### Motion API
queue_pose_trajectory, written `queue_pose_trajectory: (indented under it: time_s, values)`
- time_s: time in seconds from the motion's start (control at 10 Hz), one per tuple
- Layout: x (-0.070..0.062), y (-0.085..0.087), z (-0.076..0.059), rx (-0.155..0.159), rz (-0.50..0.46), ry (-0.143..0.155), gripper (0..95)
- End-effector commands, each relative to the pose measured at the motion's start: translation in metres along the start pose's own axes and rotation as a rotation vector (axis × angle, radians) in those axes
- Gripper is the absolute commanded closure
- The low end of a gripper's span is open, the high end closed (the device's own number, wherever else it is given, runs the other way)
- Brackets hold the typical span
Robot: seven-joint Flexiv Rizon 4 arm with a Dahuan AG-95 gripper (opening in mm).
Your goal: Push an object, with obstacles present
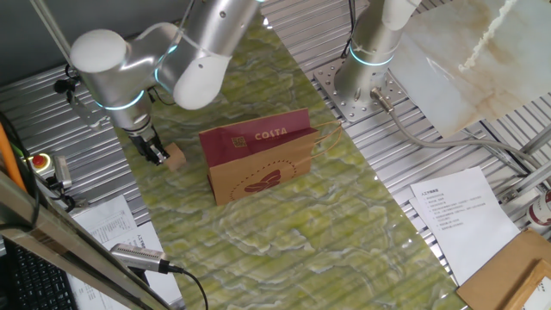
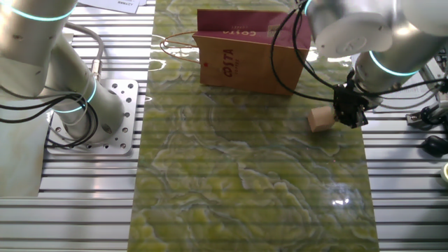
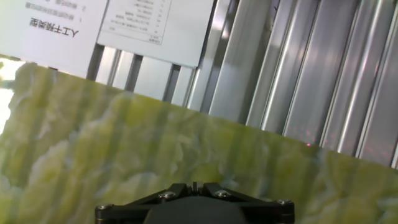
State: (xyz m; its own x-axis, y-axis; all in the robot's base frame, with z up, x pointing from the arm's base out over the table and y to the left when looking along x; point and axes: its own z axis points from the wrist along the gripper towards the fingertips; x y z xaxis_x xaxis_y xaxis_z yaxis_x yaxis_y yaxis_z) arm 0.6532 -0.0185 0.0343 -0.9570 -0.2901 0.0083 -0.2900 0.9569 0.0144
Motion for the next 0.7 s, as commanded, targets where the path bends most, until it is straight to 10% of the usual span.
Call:
queue_pose_trajectory:
  time_s: [0.1, 0.7]
  values:
    - [0.005, -0.002, 0.003, -0.026, -0.005, 0.015, 95.0]
    - [0.017, 0.0, -0.001, -0.06, -0.013, 0.026, 95.0]
